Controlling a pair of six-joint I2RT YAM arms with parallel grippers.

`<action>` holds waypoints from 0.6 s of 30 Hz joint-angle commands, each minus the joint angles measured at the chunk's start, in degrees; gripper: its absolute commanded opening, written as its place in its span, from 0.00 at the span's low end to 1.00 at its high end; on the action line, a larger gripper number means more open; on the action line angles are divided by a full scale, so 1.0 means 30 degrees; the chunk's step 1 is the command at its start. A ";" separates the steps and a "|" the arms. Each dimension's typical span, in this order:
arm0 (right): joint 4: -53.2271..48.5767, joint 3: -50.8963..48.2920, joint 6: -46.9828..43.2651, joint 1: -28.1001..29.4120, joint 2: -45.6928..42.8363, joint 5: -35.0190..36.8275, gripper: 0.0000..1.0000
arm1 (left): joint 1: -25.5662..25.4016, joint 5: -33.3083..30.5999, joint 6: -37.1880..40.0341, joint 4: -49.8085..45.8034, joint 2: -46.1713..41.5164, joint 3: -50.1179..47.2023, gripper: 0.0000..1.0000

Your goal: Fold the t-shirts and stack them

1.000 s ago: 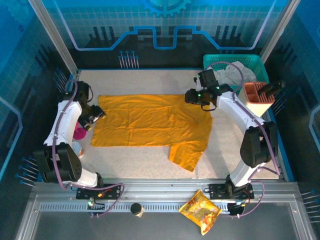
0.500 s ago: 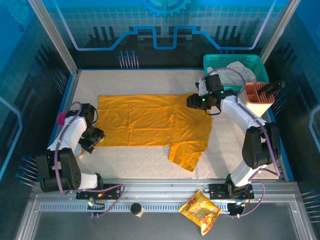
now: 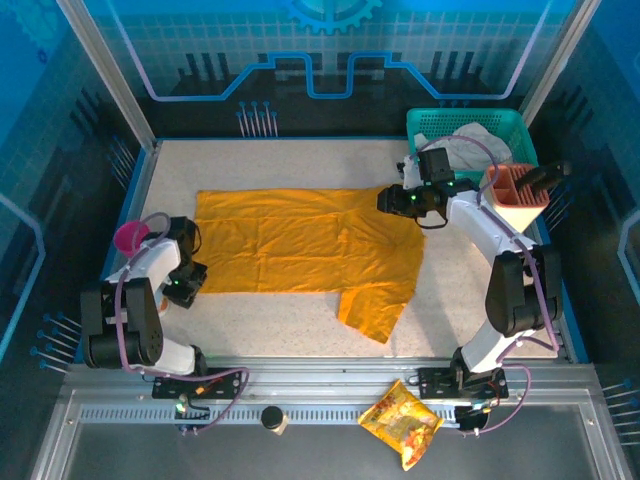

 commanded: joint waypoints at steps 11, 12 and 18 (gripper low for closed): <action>0.0228 -0.0108 -0.0056 -0.0318 0.0152 -0.0629 0.41 | 0.0445 -0.0526 -0.0518 0.2988 0.0750 -0.0838 0.39; 0.0202 -0.0108 -0.0059 -0.0310 0.0127 -0.0630 0.41 | 0.0460 -0.0517 -0.0479 0.3105 0.0833 -0.0830 0.39; -0.0019 -0.0108 -0.0144 -0.0322 -0.0049 -0.0600 0.41 | 0.0455 -0.0628 -0.0420 0.3478 0.1235 -0.0885 0.38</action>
